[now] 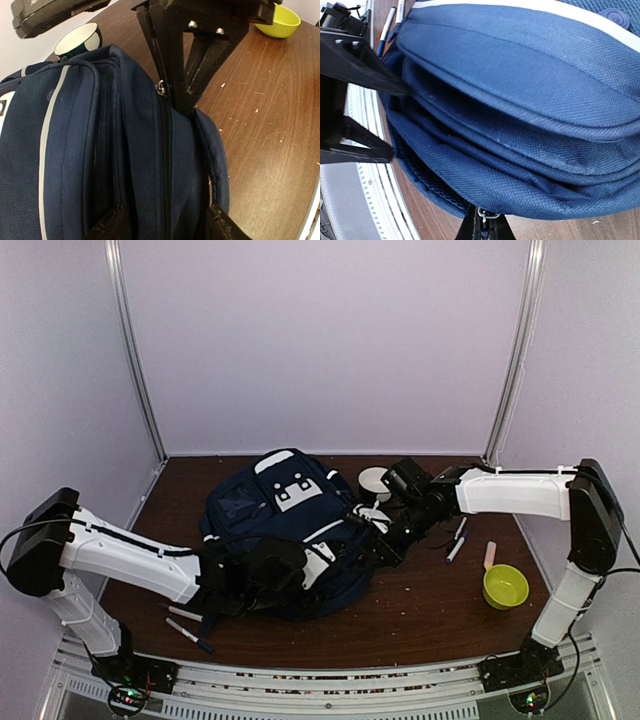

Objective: Pack the student bag
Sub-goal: Hold the largest pocket of the student bag, then zip the student bag into the largest pocket of the bag, then pick up the pen from the corner of the board.

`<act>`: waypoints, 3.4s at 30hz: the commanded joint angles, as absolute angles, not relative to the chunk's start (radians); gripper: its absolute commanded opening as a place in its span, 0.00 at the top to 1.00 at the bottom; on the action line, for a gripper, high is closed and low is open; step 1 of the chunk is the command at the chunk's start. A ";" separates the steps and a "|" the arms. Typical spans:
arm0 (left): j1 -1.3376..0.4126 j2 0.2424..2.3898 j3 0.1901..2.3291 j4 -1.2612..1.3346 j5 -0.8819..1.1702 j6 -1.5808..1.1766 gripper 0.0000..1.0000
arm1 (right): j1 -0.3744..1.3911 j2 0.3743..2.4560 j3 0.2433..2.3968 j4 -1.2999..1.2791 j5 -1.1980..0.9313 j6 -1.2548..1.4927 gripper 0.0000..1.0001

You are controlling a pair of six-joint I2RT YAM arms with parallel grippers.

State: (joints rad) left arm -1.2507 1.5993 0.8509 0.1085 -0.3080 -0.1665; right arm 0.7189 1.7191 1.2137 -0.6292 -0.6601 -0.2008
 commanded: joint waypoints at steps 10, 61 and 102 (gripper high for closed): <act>-1.227 1.638 0.903 0.121 -0.275 -0.126 0.95 | 0.742 1.634 1.188 -0.603 -0.720 -0.205 1.00; -1.224 1.476 0.791 -0.062 -0.295 -0.141 1.00 | 0.460 2.132 1.648 -0.607 -0.425 -0.105 1.00; -0.994 1.139 0.823 -0.883 -0.501 -0.911 0.45 | 0.465 1.625 1.416 -0.612 -0.715 -0.203 0.65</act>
